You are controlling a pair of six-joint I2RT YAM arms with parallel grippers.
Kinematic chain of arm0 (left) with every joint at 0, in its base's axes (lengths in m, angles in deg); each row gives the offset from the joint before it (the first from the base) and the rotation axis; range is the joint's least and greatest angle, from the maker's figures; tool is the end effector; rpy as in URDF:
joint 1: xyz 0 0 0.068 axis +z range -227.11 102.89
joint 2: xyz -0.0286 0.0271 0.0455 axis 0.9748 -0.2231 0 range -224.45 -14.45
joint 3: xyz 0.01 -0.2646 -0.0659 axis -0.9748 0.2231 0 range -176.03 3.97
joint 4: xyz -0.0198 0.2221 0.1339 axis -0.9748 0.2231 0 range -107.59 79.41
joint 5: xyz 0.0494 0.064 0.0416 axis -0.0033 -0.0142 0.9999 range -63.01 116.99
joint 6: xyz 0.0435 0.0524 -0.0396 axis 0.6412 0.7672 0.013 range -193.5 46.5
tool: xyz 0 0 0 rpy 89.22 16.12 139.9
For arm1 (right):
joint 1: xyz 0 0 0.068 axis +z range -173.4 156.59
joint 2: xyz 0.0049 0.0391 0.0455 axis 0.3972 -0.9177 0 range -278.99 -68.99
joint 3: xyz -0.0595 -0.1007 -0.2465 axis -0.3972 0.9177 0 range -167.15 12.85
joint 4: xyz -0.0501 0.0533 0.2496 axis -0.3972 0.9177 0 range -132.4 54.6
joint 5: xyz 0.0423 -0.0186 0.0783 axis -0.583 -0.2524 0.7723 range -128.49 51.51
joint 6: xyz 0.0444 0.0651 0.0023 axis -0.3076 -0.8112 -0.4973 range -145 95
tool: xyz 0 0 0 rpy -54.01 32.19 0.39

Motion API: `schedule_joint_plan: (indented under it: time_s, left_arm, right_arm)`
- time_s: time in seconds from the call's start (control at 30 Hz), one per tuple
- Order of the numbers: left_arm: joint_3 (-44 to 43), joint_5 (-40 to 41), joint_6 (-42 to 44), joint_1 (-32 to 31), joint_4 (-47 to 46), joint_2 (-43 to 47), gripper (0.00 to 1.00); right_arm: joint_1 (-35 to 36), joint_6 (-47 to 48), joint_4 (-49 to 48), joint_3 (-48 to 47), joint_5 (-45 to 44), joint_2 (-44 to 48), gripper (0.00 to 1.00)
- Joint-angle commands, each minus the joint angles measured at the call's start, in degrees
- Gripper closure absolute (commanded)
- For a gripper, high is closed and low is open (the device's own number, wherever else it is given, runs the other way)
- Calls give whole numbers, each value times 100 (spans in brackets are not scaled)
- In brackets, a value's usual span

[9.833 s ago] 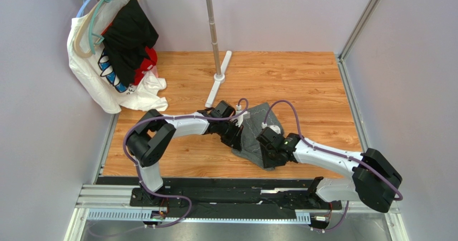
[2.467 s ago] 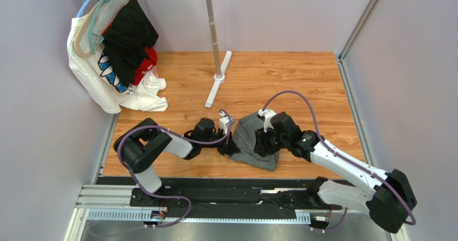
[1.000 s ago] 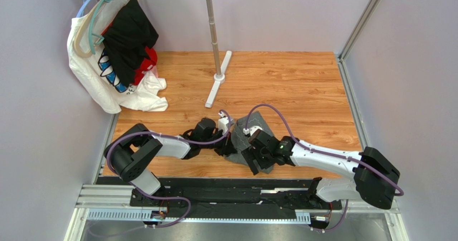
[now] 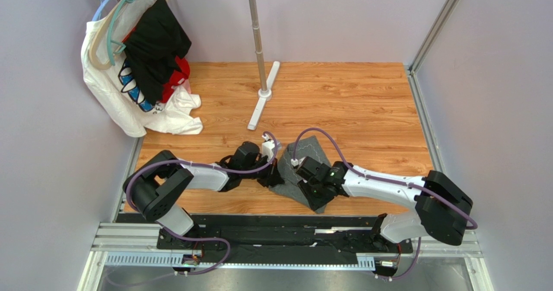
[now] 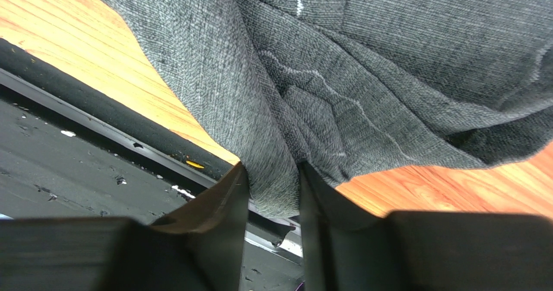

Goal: Fold the napkin, place the utensils inside, and roll it up
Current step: Roll the napkin with the utensil

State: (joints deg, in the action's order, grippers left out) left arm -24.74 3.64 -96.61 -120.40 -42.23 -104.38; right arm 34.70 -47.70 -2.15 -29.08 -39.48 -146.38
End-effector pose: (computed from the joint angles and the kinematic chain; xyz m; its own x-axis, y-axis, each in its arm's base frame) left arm 0.1992 -0.2244 0.1120 -0.7370 0.1992 -0.6459 0.6219 0.5743 -0.5324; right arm 0.1226 0.1951 0.1415 -0.7990 -0.5538 -0.2343 -0.5835 0.8082 0.0797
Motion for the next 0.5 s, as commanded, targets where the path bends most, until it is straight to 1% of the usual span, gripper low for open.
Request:
schedule_joint_plan:
  time_s: [0.0,0.07,0.2,0.37,0.47]
  left_arm:
    - [181,832,290,136,1163,-209,100]
    - [181,859,272,136,1198,-148,100]
    - [164,1026,299,136,1304,-112,100]
    - [164,1070,255,145,1366,-192,100]
    - [146,1044,272,145,1374,-156,100]
  right_arm:
    - [34,-112,124,-131,345,-215,69]
    - [43,-129,36,-105,398,-259,72]
    - [25,-173,18,-105,241,-453,72]
    - [-71,-288,273,-184,117,-559,65]
    - [-168,-296,247,-192,424,-392,63]
